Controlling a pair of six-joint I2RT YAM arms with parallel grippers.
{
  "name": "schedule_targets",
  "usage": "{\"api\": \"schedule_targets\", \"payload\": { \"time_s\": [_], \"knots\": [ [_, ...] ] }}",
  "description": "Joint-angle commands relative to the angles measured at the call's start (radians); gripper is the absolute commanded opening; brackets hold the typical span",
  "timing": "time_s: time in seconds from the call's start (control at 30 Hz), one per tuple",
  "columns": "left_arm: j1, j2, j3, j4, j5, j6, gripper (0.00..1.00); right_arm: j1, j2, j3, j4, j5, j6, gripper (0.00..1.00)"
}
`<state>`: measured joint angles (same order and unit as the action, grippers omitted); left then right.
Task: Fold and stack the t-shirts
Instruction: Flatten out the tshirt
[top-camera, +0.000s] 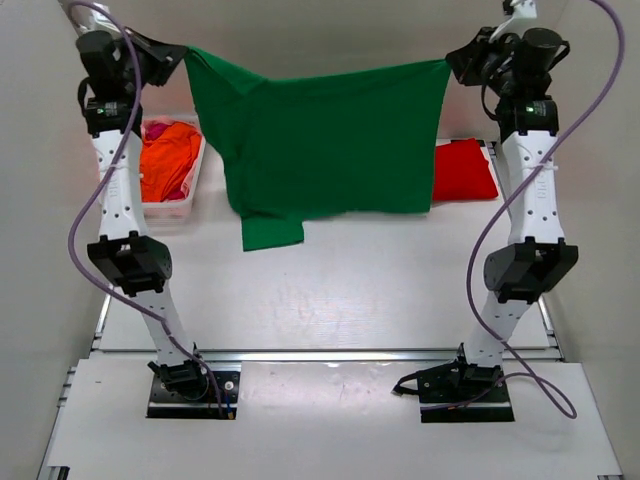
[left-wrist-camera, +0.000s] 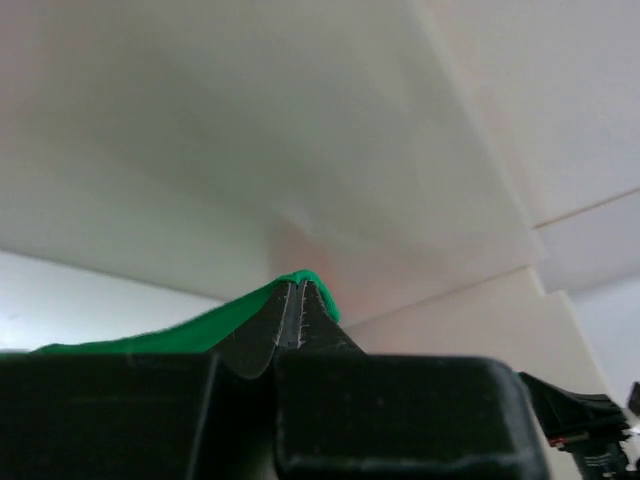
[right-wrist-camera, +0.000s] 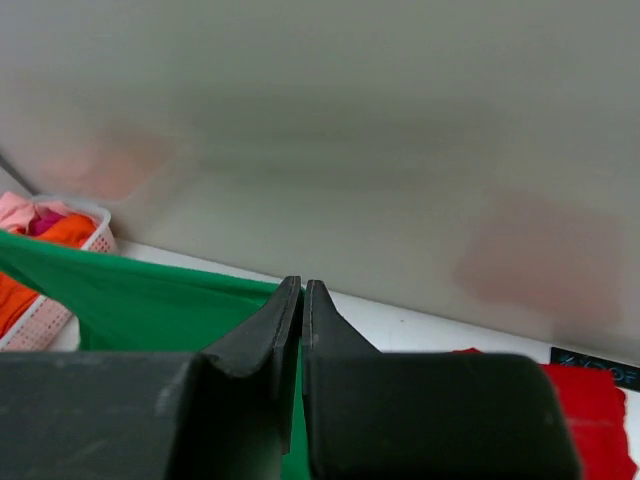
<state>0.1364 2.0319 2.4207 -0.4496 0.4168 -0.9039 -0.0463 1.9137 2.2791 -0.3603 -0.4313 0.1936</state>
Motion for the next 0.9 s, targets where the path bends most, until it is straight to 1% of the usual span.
{"api": "schedule_targets", "payload": {
  "time_s": [0.0, 0.03, 0.07, 0.1, 0.17, 0.2, 0.27, 0.3, 0.33, 0.37, 0.4, 0.43, 0.47, 0.5, 0.53, 0.57, 0.6, 0.63, 0.67, 0.7, 0.73, 0.77, 0.8, 0.87],
  "knots": [
    [0.031, -0.153, 0.067, 0.121, 0.097, -0.061, 0.00, -0.044, -0.120, -0.039, 0.108, -0.023, 0.018, 0.00],
    [0.026, -0.173, 0.064, 0.118, 0.108, -0.052, 0.00, -0.052, -0.169, -0.077, 0.128, -0.021, 0.023, 0.00],
    [0.025, -0.191, 0.033, 0.120, 0.117, -0.055, 0.00, -0.056, -0.203, -0.143, 0.151, -0.029, 0.032, 0.00],
    [0.017, -0.228, 0.005, 0.114, 0.117, -0.050, 0.00, -0.058, -0.218, -0.168, 0.152, -0.038, 0.027, 0.00],
    [-0.001, -0.316, -0.108, 0.098, 0.103, -0.001, 0.00, -0.055, -0.254, -0.249, 0.138, -0.031, 0.006, 0.00],
    [-0.018, -0.341, -0.138, 0.083, 0.096, 0.014, 0.00, -0.052, -0.272, -0.274, 0.133, -0.037, 0.000, 0.00],
    [-0.038, -0.438, -0.285, 0.059, 0.089, 0.074, 0.00, -0.047, -0.327, -0.392, 0.136, -0.037, -0.019, 0.00],
    [-0.063, -0.468, -0.329, 0.045, 0.077, 0.092, 0.00, -0.044, -0.346, -0.461, 0.130, -0.041, -0.022, 0.00],
    [-0.076, -0.525, -0.419, 0.035, 0.068, 0.117, 0.00, -0.044, -0.390, -0.505, 0.132, -0.032, -0.035, 0.00],
    [-0.084, -0.582, -0.484, 0.007, 0.047, 0.149, 0.00, -0.038, -0.441, -0.582, 0.130, -0.018, -0.048, 0.00],
    [-0.122, -0.604, -0.505, -0.036, 0.027, 0.166, 0.00, -0.037, -0.462, -0.675, 0.133, -0.006, -0.049, 0.00],
    [-0.153, -0.652, -0.537, -0.064, -0.022, 0.209, 0.00, -0.035, -0.528, -0.731, 0.141, -0.004, -0.046, 0.00],
    [-0.200, -0.714, -0.576, -0.105, -0.080, 0.247, 0.00, -0.026, -0.585, -0.830, 0.150, -0.010, -0.040, 0.01],
    [-0.236, -0.739, -0.603, -0.118, -0.102, 0.253, 0.00, -0.024, -0.620, -0.904, 0.143, -0.001, -0.040, 0.00],
    [-0.238, -0.806, -0.670, -0.113, -0.119, 0.247, 0.00, -0.009, -0.681, -0.937, 0.115, 0.020, -0.051, 0.00],
    [-0.216, -0.865, -0.727, -0.116, -0.095, 0.211, 0.00, 0.009, -0.737, -0.993, 0.092, 0.026, -0.054, 0.00],
    [-0.155, -0.892, -0.754, -0.103, -0.049, 0.167, 0.00, 0.025, -0.764, -1.039, 0.090, 0.031, -0.048, 0.00],
    [-0.137, -0.936, -0.787, -0.100, -0.036, 0.158, 0.00, 0.034, -0.800, -1.041, 0.080, 0.035, -0.046, 0.00],
    [-0.136, -0.947, -0.769, -0.109, -0.033, 0.158, 0.00, 0.040, -0.829, -1.037, 0.057, 0.049, -0.057, 0.00],
    [-0.159, -0.943, -0.749, -0.151, -0.048, 0.166, 0.00, 0.061, -0.834, -1.011, 0.038, 0.054, -0.066, 0.00],
    [-0.208, -0.934, -0.692, -0.179, -0.090, 0.193, 0.00, 0.066, -0.841, -0.989, 0.035, 0.058, -0.062, 0.00],
    [-0.222, -0.923, -0.661, -0.185, -0.139, 0.212, 0.00, 0.068, -0.832, -0.945, 0.035, 0.074, -0.069, 0.01],
    [-0.231, -0.920, -0.646, -0.173, -0.153, 0.217, 0.00, 0.068, -0.829, -0.891, 0.041, 0.068, -0.074, 0.00],
    [-0.186, -0.924, -0.623, -0.133, -0.138, 0.191, 0.00, 0.075, -0.789, -0.804, 0.037, 0.086, -0.085, 0.00]
  ]
}}
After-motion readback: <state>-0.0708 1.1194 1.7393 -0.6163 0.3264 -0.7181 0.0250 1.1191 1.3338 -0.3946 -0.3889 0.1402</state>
